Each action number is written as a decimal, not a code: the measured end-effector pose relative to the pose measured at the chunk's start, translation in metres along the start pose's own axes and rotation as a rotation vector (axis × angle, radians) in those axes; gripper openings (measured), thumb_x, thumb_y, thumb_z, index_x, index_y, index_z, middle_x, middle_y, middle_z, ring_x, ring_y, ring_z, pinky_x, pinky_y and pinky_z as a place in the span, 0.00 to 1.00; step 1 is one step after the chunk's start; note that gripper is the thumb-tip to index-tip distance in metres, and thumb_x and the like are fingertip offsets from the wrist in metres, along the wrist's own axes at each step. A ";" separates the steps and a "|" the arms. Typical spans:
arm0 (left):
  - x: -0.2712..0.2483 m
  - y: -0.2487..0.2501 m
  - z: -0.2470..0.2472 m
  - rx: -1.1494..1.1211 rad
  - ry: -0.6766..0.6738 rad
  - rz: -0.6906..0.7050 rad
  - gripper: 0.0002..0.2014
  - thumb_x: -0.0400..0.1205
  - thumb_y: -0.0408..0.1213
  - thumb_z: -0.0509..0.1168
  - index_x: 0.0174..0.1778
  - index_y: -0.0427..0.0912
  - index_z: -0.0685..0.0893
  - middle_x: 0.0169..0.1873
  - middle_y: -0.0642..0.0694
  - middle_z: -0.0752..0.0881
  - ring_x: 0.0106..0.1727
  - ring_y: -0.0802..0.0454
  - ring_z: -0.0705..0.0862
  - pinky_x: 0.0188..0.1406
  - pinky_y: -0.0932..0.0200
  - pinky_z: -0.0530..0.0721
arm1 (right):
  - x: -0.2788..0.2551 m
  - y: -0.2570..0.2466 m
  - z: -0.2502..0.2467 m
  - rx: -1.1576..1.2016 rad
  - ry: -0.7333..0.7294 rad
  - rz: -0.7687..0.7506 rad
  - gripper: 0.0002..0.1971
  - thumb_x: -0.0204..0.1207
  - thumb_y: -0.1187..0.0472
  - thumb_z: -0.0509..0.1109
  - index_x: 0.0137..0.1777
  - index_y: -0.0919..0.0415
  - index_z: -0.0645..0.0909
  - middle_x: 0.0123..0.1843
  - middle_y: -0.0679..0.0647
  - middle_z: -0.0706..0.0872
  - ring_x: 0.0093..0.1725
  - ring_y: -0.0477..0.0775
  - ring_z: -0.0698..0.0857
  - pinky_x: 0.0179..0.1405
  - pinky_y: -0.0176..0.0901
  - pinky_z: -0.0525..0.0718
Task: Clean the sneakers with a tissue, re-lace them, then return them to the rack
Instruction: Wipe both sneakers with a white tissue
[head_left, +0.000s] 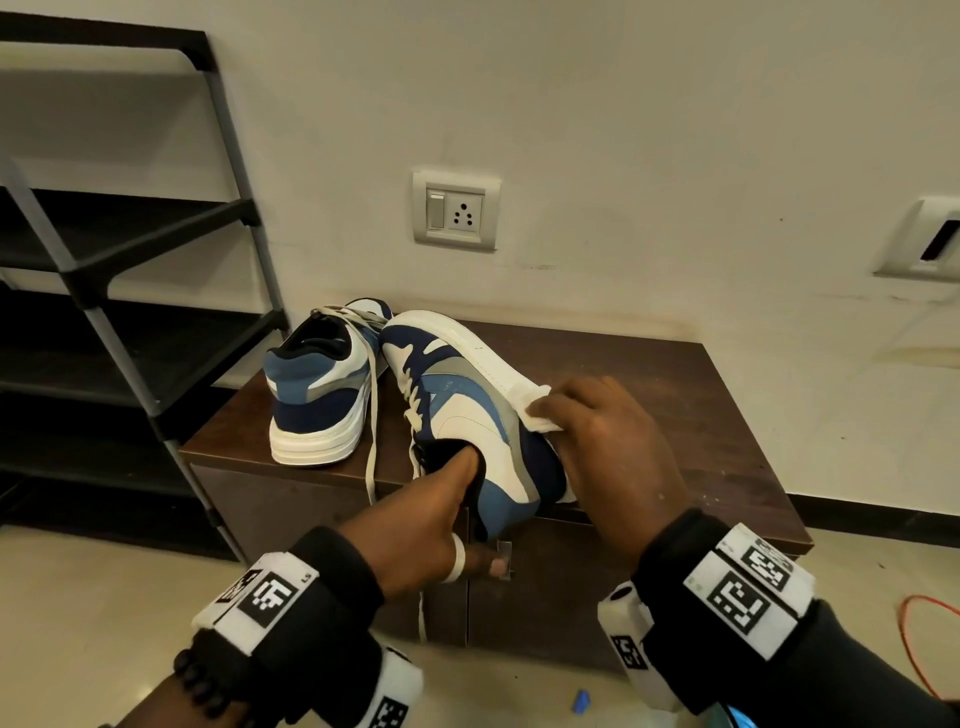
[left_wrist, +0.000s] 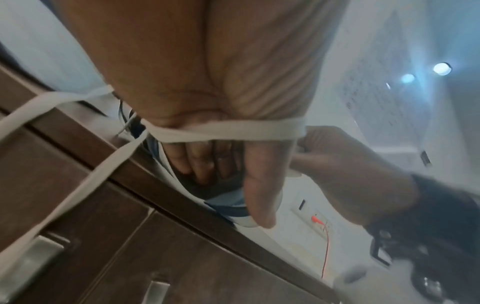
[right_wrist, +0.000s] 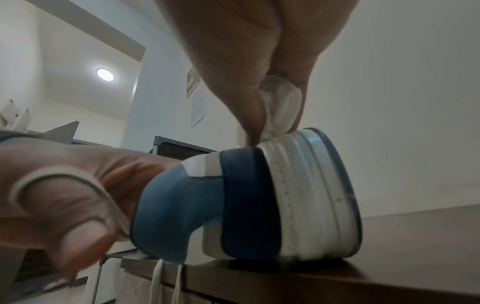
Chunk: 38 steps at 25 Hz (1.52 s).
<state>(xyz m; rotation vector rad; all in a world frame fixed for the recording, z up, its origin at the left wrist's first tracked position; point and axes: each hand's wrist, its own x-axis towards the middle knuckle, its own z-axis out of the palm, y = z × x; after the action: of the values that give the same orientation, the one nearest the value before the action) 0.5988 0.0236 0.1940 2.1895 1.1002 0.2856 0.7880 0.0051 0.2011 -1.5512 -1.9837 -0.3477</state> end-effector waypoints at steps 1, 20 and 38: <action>-0.002 0.000 0.000 0.091 -0.003 0.022 0.26 0.75 0.46 0.75 0.59 0.51 0.65 0.48 0.55 0.76 0.49 0.57 0.78 0.44 0.70 0.79 | 0.002 0.003 -0.002 0.011 0.011 0.023 0.18 0.59 0.68 0.83 0.50 0.60 0.88 0.46 0.56 0.87 0.44 0.58 0.85 0.36 0.40 0.78; 0.005 -0.004 0.018 -0.415 0.269 -0.025 0.15 0.81 0.47 0.67 0.33 0.45 0.73 0.22 0.57 0.73 0.27 0.61 0.72 0.32 0.62 0.74 | -0.002 -0.022 0.006 -0.027 -0.070 -0.028 0.18 0.61 0.67 0.82 0.51 0.61 0.86 0.48 0.58 0.86 0.49 0.59 0.84 0.37 0.46 0.84; 0.002 -0.005 0.009 -0.332 0.205 0.086 0.10 0.78 0.44 0.72 0.40 0.51 0.74 0.30 0.59 0.77 0.35 0.62 0.76 0.39 0.64 0.76 | 0.008 -0.004 0.002 0.011 -0.007 -0.054 0.14 0.65 0.68 0.78 0.52 0.65 0.87 0.49 0.61 0.86 0.48 0.61 0.83 0.37 0.48 0.83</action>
<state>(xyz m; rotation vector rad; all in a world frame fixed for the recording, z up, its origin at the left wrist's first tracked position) 0.6010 0.0233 0.1835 1.9422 0.9854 0.6937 0.7824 0.0114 0.2047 -1.4966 -2.0324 -0.3535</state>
